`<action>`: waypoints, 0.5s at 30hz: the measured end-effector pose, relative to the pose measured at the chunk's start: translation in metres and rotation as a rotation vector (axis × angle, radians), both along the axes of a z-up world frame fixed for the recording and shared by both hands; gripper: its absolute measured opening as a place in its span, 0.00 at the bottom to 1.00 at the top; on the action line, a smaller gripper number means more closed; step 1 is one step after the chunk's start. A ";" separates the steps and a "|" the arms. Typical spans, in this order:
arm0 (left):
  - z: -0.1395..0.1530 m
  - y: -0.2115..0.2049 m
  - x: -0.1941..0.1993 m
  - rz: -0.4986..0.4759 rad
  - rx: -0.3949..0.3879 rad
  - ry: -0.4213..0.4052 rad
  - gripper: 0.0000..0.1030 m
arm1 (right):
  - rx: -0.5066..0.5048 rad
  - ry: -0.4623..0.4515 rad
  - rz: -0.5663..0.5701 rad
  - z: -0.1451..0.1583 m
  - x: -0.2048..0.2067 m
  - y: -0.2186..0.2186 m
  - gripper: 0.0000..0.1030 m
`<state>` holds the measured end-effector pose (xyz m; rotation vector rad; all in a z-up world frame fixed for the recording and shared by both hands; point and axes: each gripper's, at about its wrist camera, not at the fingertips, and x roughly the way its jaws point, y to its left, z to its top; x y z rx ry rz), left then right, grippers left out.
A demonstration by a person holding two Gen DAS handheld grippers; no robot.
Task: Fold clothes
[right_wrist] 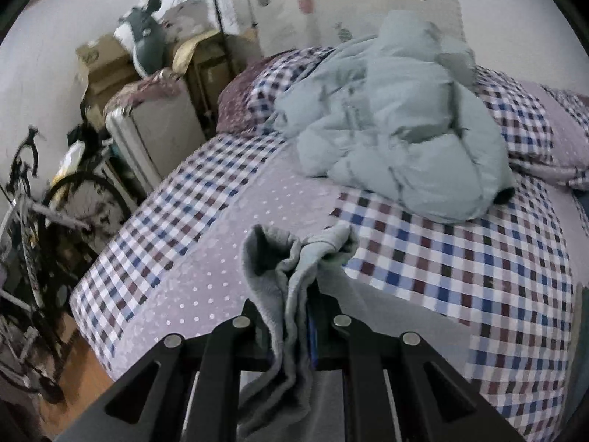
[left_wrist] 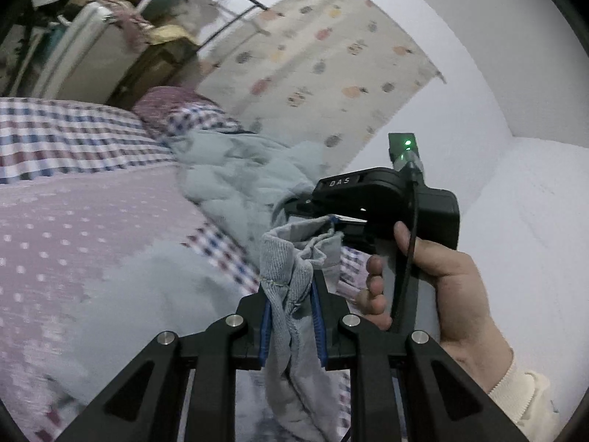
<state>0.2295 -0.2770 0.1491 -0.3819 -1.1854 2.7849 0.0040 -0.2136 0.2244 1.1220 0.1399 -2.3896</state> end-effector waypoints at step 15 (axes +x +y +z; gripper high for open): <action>-0.086 -0.030 -0.021 0.044 0.088 -0.269 0.19 | 0.163 -0.152 0.117 -0.081 -0.011 -0.035 0.36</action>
